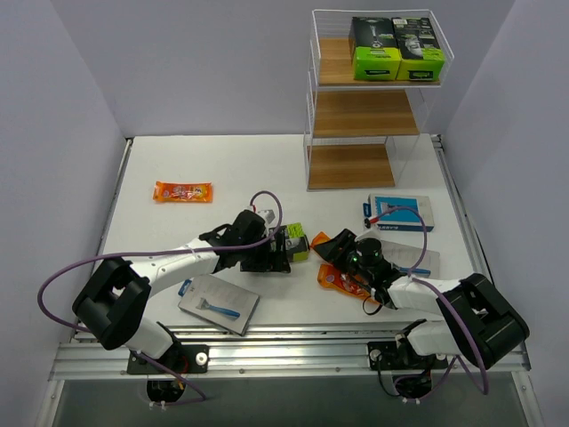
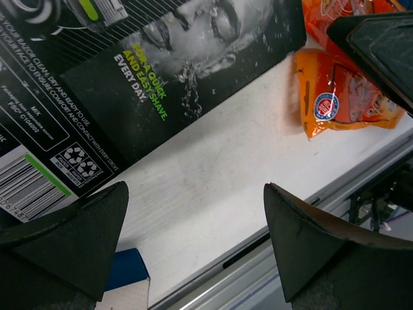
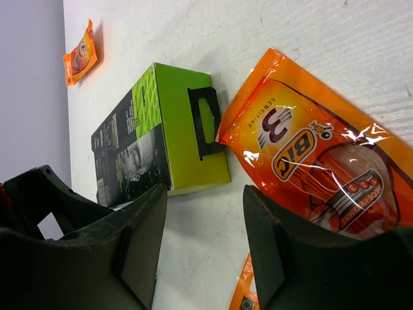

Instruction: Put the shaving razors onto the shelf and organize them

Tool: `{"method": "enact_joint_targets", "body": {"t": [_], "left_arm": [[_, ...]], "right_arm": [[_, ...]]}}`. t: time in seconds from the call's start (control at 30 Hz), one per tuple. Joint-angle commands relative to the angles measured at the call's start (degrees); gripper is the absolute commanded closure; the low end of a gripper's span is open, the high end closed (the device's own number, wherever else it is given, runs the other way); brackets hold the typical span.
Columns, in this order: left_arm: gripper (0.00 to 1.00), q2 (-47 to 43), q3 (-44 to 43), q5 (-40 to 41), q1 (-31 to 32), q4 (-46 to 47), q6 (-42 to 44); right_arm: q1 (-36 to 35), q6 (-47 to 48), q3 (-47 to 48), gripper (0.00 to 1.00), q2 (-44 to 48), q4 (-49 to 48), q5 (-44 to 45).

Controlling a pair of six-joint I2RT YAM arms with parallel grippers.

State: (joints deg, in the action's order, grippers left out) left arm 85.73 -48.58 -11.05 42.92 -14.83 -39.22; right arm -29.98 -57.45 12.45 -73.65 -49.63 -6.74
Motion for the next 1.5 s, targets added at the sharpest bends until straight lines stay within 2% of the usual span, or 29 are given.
{"method": "enact_joint_targets", "body": {"t": [0.0,0.13,0.27,0.37,0.6,0.83,1.07,1.27,1.47], "left_arm": [[0.05,-0.21,-2.05,4.54,-0.38,3.40,3.53],[0.05,-2.49,-1.08,6.47,-2.74,3.58,4.68],[0.05,-4.96,0.67,6.92,-8.44,3.84,4.77],[0.05,-5.93,2.08,5.17,-11.96,6.55,3.72],[0.05,-2.94,-1.52,1.21,-15.40,7.19,2.84],[0.05,-5.57,-5.47,4.10,-15.49,0.34,4.50],[0.05,-6.02,-15.49,8.23,-15.41,-9.77,9.77],[0.05,-5.23,-20.59,9.73,-15.23,-12.24,14.96],[0.05,-4.87,-20.07,13.07,-14.62,-12.77,19.18]], "right_arm": [[0.27,0.06,1.88,0.53,-1.49,-4.59,-0.99],[0.27,-0.38,1.88,0.53,-2.82,-6.01,-1.26],[0.36,-1.00,2.05,0.52,-4.13,-7.59,-1.52],[0.45,-1.87,2.14,0.52,-4.75,-8.90,-1.96],[0.53,-3.81,1.53,0.54,-5.02,-10.14,-3.28],[0.45,-7.06,-2.60,0.60,-5.10,-12.15,-2.13],[-0.60,-11.10,-5.06,0.65,-11.42,-22.34,-3.98],[-2.54,-13.56,-5.15,0.69,-16.43,-28.15,-2.75],[-6.23,-14.88,-3.13,0.69,-19.34,-27.37,-0.03]]}}
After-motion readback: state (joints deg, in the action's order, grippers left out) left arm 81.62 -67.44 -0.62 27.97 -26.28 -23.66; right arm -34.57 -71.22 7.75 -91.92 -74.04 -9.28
